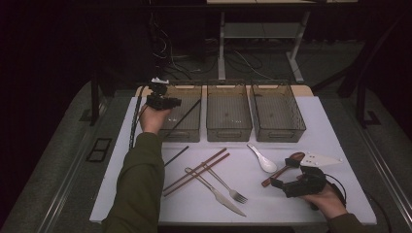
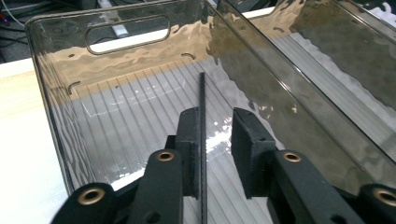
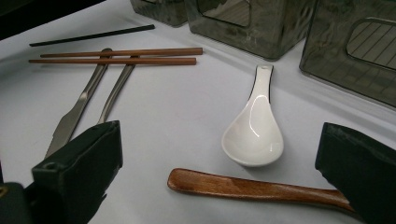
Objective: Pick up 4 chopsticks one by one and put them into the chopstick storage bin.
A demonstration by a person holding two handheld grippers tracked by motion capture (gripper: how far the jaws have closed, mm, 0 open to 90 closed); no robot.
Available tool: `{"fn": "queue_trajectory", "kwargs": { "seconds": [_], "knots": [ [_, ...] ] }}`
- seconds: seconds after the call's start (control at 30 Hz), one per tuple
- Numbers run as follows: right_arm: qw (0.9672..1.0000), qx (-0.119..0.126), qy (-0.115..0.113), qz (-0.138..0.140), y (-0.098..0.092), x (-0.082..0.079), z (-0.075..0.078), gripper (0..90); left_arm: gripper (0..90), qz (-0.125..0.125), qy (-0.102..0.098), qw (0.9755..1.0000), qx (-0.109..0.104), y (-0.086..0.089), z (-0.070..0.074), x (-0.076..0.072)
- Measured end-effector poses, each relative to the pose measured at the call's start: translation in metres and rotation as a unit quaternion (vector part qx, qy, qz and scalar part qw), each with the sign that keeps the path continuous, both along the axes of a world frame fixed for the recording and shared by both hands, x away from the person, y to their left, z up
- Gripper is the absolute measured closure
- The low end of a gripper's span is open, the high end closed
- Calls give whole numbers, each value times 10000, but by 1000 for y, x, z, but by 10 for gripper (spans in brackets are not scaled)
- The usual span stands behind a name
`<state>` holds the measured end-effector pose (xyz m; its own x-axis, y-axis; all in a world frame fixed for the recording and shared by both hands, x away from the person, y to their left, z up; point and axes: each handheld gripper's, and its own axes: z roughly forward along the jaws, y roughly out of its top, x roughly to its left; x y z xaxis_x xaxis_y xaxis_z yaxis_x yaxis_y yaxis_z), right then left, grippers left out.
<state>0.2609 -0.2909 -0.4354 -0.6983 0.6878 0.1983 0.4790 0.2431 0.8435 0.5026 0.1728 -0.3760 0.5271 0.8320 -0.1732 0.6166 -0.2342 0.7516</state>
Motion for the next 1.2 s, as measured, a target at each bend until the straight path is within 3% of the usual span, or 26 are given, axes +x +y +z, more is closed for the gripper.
{"fn": "queue_trajectory", "kwargs": {
  "seconds": [0.2, 0.27, 0.47, 0.57, 0.67, 0.87, 1.0, 1.2],
  "knots": [
    [10000, -20, 0, -4, 0, 0, 0, 5, 635, -194, -81, 9998, 3, 2, 11, -8],
    [10000, -17, -1, -6, 0, 0, 0, 5, 605, -251, -74, 9996, -110, 2, 14, -12],
    [10000, -7, -11, -9, 1, 0, 0, 5, 511, -569, -213, 9981, 96, 0, 22, -25],
    [10000, 61, 22, -7, 0, 0, 0, 5, 488, -702, -271, 9972, 3, 1, 21, -32],
    [10000, 39, 48, 0, 2, 0, 0, 5, 465, -784, -288, 9965, 45, 0, 19, -41],
    [9999, -32, 24, 162, 6, 0, -1, 5, 406, -906, -320, 9954, -63, 3, 15, -60],
    [9998, -47, 48, 201, 8, 0, -2, 5, 372, -962, -362, 9947, 61, 4, 14, -78],
    [9998, 43, 104, 146, 8, 1, -2, 5, 343, -1009, -482, 9937, 19, 7, 11, -100]
  ]
}}
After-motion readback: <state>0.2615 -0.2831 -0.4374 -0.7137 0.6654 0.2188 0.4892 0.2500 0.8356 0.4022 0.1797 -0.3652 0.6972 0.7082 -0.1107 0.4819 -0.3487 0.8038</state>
